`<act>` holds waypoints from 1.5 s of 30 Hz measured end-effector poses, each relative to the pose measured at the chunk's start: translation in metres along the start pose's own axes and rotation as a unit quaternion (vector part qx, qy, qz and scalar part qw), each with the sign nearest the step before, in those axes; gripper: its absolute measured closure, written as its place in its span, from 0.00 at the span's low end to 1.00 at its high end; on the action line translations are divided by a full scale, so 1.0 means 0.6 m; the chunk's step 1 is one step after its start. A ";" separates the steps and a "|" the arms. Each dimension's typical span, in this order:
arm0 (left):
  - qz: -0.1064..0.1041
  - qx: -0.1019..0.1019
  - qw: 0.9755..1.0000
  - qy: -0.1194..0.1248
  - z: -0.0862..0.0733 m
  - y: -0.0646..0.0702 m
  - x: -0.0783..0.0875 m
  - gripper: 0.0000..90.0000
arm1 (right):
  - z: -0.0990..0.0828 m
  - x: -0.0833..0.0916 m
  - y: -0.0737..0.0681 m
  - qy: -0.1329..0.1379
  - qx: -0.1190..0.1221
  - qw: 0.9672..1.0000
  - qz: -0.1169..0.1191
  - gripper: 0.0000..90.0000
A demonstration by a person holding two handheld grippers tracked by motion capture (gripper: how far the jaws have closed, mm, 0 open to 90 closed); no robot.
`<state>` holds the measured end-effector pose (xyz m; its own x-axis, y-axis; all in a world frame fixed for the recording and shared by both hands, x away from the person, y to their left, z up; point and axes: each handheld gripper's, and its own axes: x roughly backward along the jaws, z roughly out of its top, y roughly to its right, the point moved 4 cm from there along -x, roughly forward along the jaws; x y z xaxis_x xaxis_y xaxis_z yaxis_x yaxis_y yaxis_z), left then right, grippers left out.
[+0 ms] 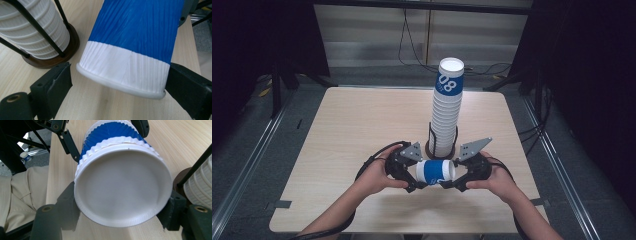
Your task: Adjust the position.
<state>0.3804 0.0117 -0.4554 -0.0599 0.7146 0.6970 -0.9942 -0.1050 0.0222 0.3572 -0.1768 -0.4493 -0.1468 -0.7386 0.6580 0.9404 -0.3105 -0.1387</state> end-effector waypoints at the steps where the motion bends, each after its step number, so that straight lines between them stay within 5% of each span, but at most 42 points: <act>1: -0.001 -0.002 1.000 -0.001 0.000 0.000 0.000 0.10 | 0.000 0.000 -0.001 0.000 0.000 1.000 0.002 0.34; 13: -0.009 -0.018 1.000 0.000 0.007 0.004 -0.001 0.16 | 0.008 0.002 -0.002 0.003 0.007 1.000 0.005 0.34; 28: -0.005 -0.021 0.999 -0.034 0.010 0.009 0.007 0.20 | 0.007 -0.005 -0.005 0.001 0.008 1.000 0.010 0.34; 40: -0.006 -0.025 0.998 -0.054 0.011 0.011 0.012 0.21 | 0.005 -0.006 -0.004 -0.020 0.021 1.000 -0.004 0.22; 45: -0.008 -0.022 0.998 -0.067 0.009 0.011 0.013 0.21 | 0.006 -0.007 -0.006 -0.051 0.028 0.998 -0.011 0.20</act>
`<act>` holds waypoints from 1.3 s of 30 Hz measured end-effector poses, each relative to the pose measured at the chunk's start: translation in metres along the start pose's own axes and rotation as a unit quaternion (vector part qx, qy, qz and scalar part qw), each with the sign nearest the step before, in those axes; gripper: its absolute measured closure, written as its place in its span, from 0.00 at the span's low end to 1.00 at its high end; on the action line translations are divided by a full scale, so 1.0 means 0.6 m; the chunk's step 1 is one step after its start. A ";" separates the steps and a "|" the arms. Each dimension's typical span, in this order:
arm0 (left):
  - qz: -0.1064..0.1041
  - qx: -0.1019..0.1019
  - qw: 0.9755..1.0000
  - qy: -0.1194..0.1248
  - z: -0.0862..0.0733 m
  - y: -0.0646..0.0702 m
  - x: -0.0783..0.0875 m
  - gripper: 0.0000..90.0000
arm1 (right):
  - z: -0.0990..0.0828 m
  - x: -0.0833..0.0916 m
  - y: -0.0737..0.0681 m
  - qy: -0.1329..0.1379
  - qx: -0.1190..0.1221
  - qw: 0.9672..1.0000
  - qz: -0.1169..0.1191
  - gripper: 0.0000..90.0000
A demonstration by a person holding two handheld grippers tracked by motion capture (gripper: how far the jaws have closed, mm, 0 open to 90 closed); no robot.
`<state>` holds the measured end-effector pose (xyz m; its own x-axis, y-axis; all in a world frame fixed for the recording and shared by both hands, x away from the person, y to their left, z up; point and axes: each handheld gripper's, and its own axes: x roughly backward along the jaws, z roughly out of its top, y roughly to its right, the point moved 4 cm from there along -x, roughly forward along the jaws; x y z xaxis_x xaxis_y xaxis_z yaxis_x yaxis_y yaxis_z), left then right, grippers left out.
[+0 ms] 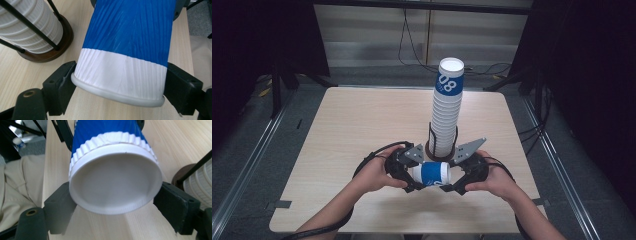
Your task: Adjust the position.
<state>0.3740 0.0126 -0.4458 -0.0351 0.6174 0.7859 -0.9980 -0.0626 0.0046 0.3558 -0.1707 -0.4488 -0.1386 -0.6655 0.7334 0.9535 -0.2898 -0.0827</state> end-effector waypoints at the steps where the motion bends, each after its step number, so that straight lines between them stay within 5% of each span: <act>1: 0.000 0.002 1.000 -0.003 0.000 0.000 0.000 0.21 | 0.000 0.000 0.000 -0.008 0.002 1.000 0.000 0.20; 9: -0.002 0.008 1.000 -0.026 -0.004 0.002 -0.006 0.21 | 0.001 -0.001 -0.002 -0.073 0.014 0.997 -0.014 0.19; 19: -0.009 0.009 0.999 -0.043 -0.003 0.005 -0.010 0.21 | 0.008 -0.005 -0.003 -0.122 0.030 0.992 -0.013 0.17; 39: -0.017 0.009 0.998 -0.065 0.000 0.004 -0.013 0.21 | 0.027 -0.014 -0.016 -0.169 0.054 0.984 0.000 0.19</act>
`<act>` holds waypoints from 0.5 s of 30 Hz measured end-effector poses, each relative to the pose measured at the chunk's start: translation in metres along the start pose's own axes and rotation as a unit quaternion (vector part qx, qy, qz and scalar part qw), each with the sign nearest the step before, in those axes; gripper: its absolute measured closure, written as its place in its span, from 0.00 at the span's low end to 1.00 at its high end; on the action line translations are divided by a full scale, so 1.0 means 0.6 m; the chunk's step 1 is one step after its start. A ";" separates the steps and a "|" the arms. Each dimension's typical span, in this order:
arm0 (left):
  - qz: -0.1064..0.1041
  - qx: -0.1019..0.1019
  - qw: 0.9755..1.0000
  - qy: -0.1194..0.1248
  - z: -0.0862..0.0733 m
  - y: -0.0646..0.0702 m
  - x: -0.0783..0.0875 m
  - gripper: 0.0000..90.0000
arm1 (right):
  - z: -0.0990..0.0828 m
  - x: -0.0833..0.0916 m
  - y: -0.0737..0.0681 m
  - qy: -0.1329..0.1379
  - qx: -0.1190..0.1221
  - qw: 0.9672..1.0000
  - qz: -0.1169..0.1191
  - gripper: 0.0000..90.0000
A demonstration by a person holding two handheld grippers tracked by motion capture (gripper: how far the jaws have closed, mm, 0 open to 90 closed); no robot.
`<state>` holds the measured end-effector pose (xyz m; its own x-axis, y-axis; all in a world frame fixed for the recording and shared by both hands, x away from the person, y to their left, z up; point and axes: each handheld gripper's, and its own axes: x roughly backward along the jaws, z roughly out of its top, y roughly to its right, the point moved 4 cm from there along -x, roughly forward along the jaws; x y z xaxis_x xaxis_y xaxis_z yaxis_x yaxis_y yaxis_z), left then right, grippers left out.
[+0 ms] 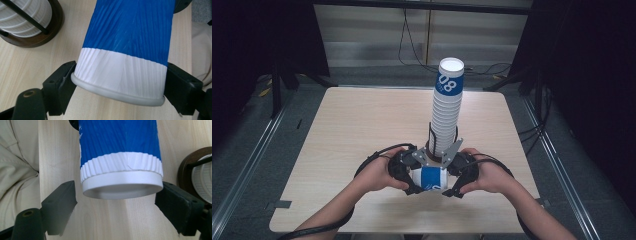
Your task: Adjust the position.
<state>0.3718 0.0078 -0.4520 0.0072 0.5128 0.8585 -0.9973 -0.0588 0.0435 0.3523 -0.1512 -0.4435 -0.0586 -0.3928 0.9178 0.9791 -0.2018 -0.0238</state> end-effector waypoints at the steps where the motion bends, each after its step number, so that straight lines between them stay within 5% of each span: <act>1: -0.002 0.007 1.000 0.004 0.001 0.002 -0.001 0.21 | 0.002 -0.001 0.001 0.002 0.010 1.000 -0.001 0.19; 15: -0.009 0.006 1.000 -0.003 0.002 0.003 -0.003 0.21 | 0.012 -0.010 -0.004 -0.016 0.019 1.000 0.005 0.25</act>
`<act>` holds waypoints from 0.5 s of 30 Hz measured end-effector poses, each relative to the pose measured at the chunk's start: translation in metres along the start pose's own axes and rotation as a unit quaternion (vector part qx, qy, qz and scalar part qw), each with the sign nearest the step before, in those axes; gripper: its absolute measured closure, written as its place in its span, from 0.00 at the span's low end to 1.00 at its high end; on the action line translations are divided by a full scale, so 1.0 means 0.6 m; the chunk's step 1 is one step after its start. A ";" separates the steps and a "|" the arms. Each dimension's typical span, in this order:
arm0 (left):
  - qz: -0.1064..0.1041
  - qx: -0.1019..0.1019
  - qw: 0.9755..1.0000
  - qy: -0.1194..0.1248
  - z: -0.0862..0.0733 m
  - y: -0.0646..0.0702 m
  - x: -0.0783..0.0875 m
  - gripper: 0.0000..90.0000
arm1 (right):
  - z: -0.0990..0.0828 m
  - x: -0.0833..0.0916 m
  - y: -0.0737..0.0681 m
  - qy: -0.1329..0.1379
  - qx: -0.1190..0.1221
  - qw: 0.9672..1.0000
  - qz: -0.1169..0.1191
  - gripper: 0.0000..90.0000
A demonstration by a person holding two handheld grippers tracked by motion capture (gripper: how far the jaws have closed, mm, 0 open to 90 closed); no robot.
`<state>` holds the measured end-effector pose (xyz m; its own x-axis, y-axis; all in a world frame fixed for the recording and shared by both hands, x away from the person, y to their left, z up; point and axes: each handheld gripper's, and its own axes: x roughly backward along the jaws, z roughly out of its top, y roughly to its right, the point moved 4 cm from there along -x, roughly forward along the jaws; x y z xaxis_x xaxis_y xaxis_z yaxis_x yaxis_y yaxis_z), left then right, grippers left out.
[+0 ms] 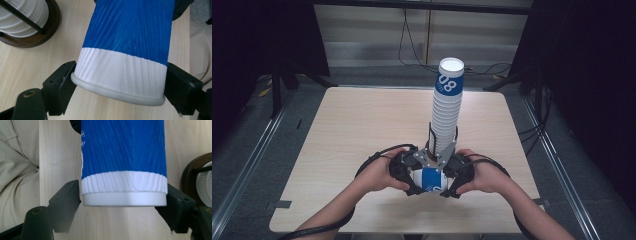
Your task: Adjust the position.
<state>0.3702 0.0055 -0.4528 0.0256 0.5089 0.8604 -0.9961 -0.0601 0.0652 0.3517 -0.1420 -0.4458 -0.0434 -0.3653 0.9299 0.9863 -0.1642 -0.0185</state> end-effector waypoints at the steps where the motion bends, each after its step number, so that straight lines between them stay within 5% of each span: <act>1: 0.001 -0.003 1.000 -0.001 0.001 0.000 0.000 0.21 | 0.000 0.000 0.000 -0.003 -0.001 1.000 -0.001 0.26; 3: -0.002 0.011 1.000 0.003 0.002 0.001 -0.001 0.21 | 0.002 -0.002 0.000 -0.003 0.000 1.000 -0.003 0.27; 15: 0.008 -0.004 1.000 0.016 0.004 -0.001 -0.001 0.19 | -0.007 -0.011 0.005 0.005 -0.002 1.000 -0.009 0.34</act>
<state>0.3710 0.0031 -0.4521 0.0070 0.5346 0.8451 -0.9969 -0.0620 0.0475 0.3541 -0.1438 -0.4532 -0.0636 -0.3719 0.9261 0.9847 -0.1741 -0.0023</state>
